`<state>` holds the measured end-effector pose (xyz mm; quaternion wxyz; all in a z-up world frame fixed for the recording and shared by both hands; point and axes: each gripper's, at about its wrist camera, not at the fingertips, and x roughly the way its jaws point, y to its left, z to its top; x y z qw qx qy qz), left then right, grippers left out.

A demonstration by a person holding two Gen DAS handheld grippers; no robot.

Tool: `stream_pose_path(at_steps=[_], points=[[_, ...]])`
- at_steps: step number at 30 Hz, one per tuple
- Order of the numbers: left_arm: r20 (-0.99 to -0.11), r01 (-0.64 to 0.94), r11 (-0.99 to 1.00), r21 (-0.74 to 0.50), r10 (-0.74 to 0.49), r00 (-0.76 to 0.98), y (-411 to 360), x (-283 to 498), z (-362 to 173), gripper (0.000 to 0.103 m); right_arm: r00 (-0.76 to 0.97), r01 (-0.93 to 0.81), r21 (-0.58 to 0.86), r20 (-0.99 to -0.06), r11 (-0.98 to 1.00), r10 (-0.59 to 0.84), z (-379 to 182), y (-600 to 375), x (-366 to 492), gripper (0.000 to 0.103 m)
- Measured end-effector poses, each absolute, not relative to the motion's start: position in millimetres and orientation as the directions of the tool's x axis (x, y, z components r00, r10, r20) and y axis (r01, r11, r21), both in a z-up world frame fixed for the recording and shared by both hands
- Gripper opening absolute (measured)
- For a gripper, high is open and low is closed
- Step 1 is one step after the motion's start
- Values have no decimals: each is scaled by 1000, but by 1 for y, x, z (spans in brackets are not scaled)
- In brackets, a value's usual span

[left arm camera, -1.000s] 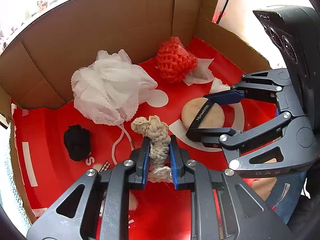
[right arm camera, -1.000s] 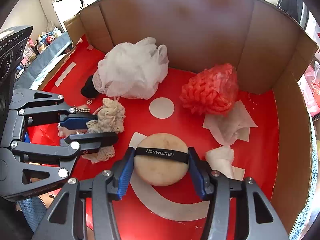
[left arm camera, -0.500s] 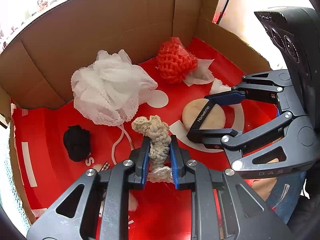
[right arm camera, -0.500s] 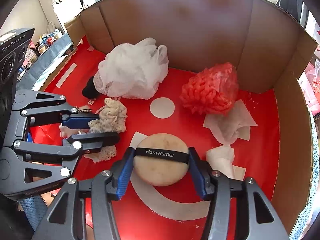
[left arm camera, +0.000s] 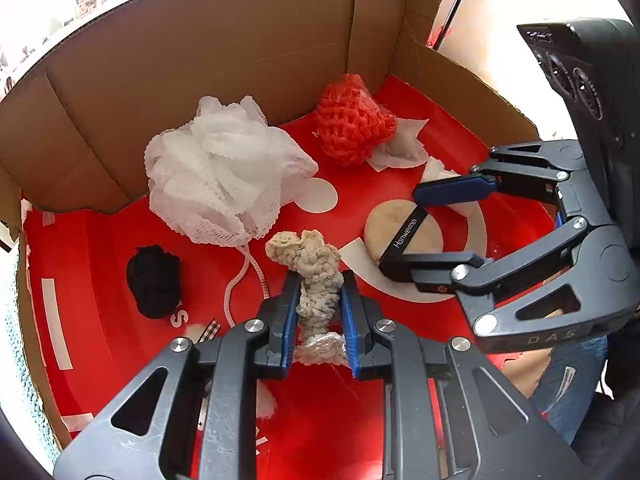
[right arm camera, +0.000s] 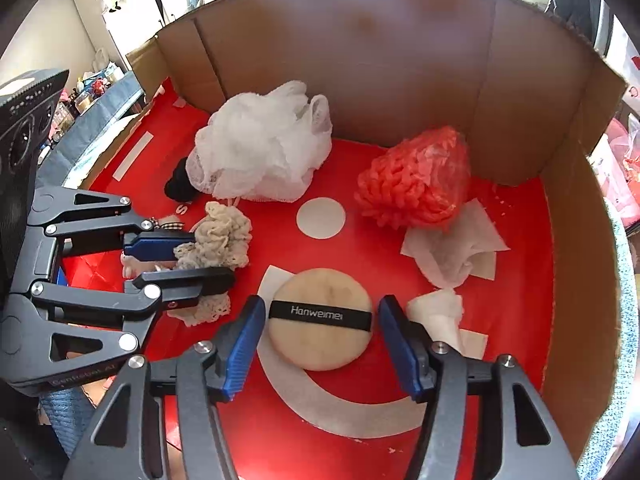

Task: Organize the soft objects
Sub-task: 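Lower and open the left tool releasing the rope toy while the right tool releases the powder puff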

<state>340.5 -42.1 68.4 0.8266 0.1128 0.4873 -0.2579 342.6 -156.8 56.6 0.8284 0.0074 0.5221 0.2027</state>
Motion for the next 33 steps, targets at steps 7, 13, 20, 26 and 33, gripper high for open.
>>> stream_pose_path(at_steps=[7,13,20,26,33], points=[[-862,535,841,-80,-328,386,-39,338,70,19,410,-295,230,-846,927,340,69,-178,333,65],[-860,528,843,-98,-339,381,-37,337,70,37,432,-281,235,-835,930,341,80,-189,325,66],[-835,525,847,-84,-347,428,-34,324,86,58,450,-274,235,-826,933,340,88,-193,312,66],[-789,501,862,-73,-358,500,-23,299,112,67,508,-272,218,-794,937,333,108,-193,292,77],[-690,443,893,-81,-371,622,-2,252,146,75,605,-267,198,-728,943,324,146,-196,253,92]])
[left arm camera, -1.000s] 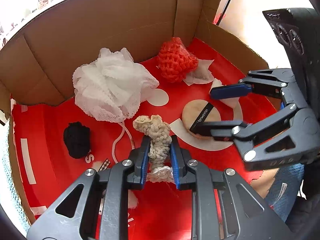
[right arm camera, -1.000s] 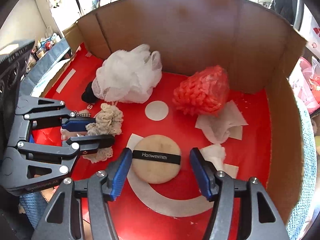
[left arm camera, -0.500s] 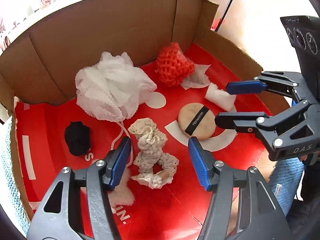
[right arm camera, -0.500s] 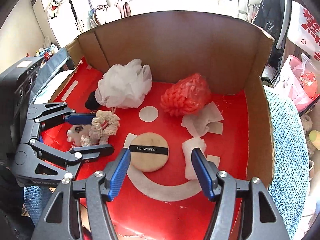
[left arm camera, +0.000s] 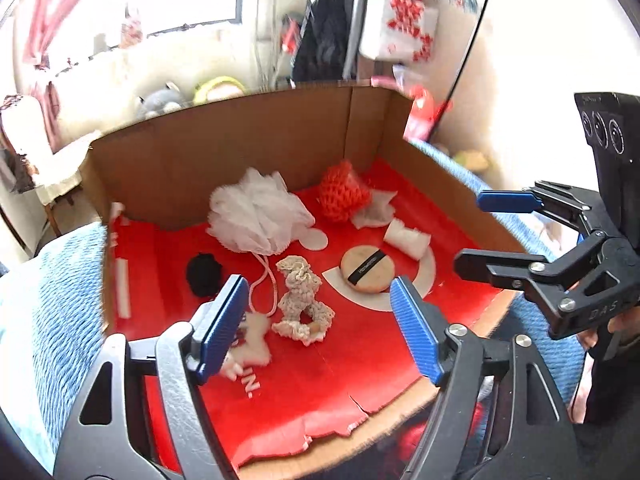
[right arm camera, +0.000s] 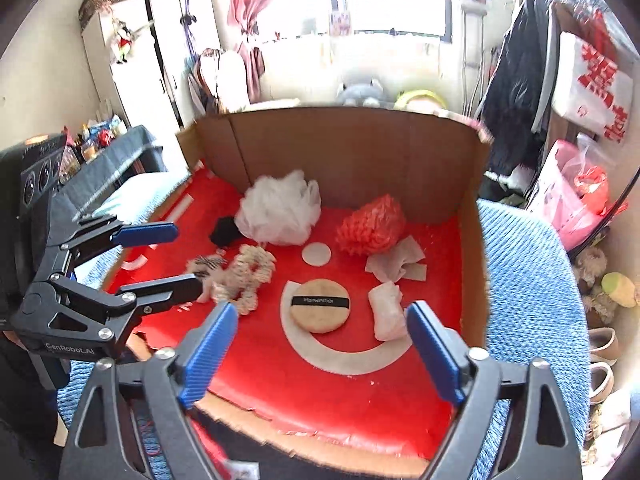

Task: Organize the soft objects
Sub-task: 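Lower and open the left tool releasing the rope toy while the right tool releases the powder puff, then withdraw both tools from the box toward the red knitted ball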

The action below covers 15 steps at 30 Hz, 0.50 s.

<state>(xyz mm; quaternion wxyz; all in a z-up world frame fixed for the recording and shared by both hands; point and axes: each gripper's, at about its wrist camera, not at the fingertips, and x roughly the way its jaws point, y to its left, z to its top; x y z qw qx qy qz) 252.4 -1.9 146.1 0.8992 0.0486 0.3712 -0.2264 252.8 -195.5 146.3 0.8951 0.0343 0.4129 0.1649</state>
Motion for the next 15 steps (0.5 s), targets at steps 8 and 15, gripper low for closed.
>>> stream_pose_path(at_steps=[8,15], points=[[-543,360,931,-65,-335,770,10,188,179,89,714,-255,153,-635,955,293,185,-196,194,103],[-451,294,955,-49,-283,846,17,130,188,97,782,-232,108,-570,967,251,199,-194,140,103]])
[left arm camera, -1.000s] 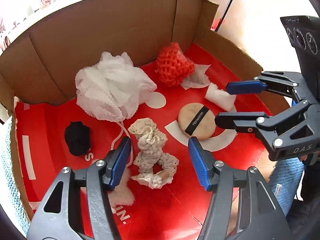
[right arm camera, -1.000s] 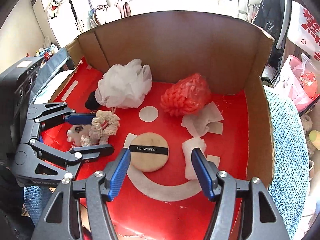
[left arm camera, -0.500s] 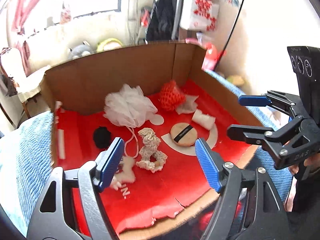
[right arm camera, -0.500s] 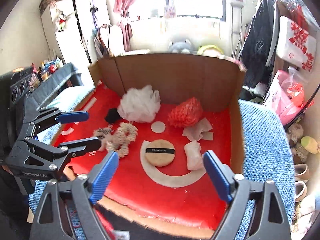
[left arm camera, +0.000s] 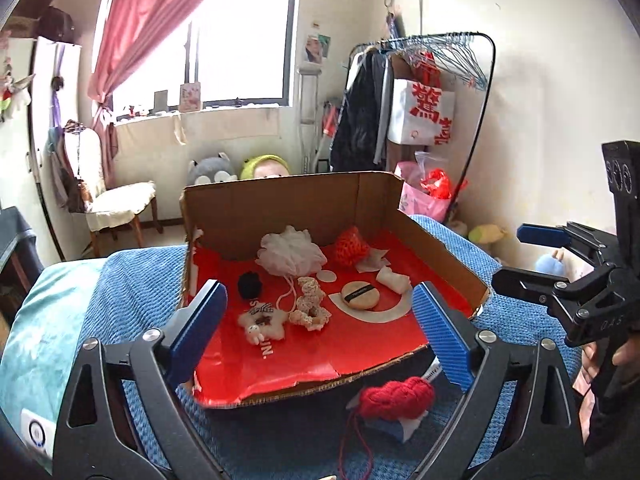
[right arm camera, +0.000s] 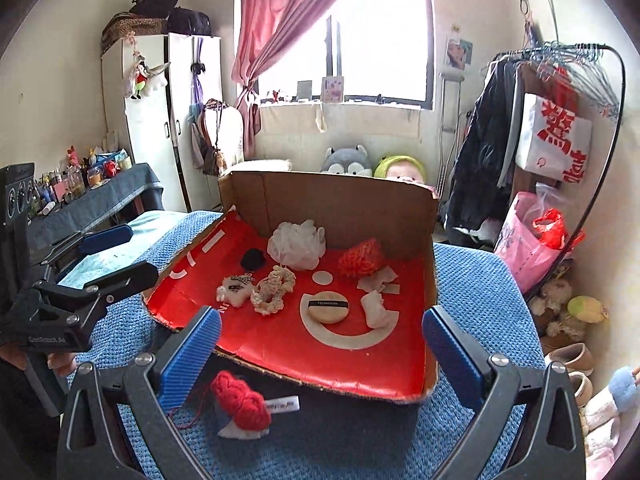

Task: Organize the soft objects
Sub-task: 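Withdraw both tools from the box toward the red knitted ball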

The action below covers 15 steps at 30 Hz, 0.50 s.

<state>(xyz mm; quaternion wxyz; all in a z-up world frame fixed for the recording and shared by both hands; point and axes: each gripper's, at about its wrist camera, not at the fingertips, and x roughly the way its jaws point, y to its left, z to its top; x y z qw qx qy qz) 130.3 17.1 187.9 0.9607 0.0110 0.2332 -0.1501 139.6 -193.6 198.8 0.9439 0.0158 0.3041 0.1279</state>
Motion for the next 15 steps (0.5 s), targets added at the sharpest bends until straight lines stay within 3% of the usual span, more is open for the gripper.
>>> stream_pose_path(at_steps=[6,15], points=[[-427,238,969,-71,-245,871,24,96,178,97,805,-216,83,-549,973,225,190,-188,104,103],[-461,181,982,-62,-189,867,23,65,142,97,827,-146,64,-539,987,157,151,-182,70,103]])
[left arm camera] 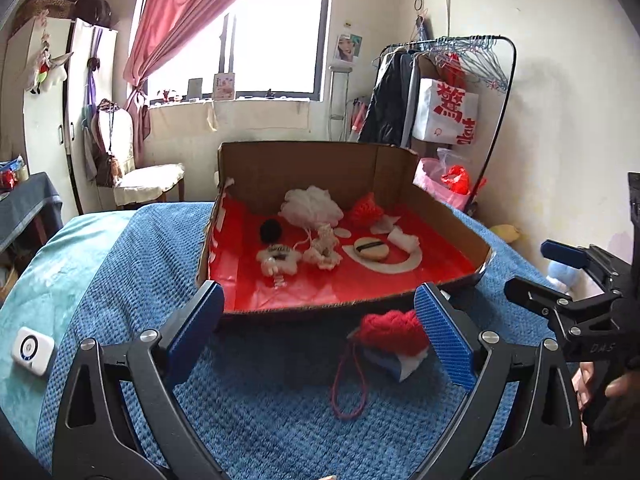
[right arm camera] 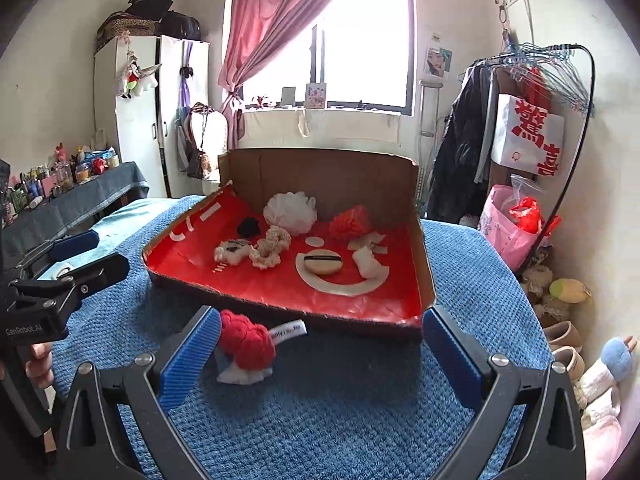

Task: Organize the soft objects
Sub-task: 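Withdraw both tools from the box toward the red knitted ball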

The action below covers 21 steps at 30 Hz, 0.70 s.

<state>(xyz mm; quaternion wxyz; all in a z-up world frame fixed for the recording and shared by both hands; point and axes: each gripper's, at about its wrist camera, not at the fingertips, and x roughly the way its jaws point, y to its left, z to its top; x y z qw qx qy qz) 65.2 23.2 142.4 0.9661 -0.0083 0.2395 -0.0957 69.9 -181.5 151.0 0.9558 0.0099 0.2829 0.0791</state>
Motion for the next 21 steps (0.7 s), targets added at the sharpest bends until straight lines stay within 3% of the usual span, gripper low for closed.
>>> stream_pose_path(at_steps=[21], points=[[-533,148,987,-63,-159,831,15,57,77,97,795,-57,98,-597,994,104,76,-186,59,103]])
